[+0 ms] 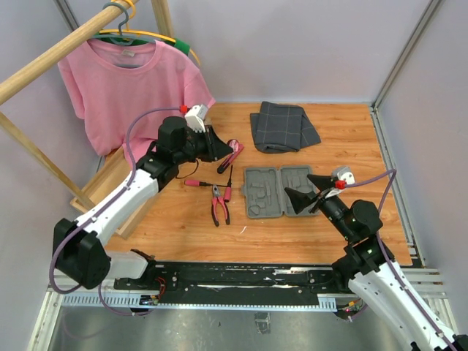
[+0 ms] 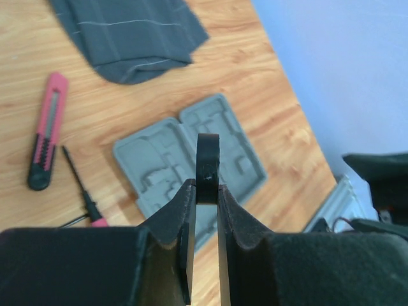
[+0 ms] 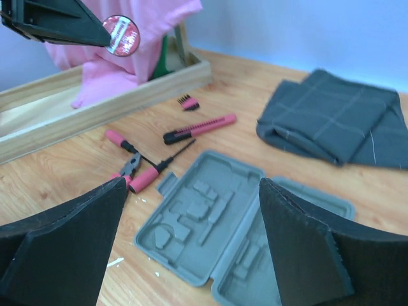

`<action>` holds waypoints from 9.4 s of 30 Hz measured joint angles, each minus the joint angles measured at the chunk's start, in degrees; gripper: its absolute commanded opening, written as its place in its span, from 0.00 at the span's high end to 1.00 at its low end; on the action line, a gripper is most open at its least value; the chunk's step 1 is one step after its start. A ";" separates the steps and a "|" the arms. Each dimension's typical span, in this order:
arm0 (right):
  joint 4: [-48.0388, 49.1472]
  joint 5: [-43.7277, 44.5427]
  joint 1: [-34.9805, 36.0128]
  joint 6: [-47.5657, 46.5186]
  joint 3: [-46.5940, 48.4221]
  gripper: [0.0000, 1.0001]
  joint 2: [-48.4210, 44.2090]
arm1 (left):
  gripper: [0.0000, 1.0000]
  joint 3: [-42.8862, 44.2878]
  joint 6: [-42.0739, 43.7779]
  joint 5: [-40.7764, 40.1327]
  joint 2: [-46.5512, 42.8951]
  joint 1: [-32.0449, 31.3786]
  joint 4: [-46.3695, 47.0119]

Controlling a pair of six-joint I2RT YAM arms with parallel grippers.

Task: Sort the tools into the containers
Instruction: Pick up the engineering item from the center of the board, then place the engineering item in the storage box, then adjust the engineering item in the storage box.

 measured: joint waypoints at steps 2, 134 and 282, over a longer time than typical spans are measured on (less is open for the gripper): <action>3.28 -2.60 0.00 -1.77 -0.22 0.16 0.31 | 1.00 -0.11 0.94 3.26 -2.05 -0.42 -0.79; -23.52 15.72 21.51 4.09 27.23 0.60 52.76 | 0.36 -1.01 9.75 -22.86 -8.13 2.58 -15.58; -10.10 -11.04 3.32 20.33 16.44 0.69 57.33 | 0.76 -3.89 -11.72 -33.46 18.45 -29.11 -3.87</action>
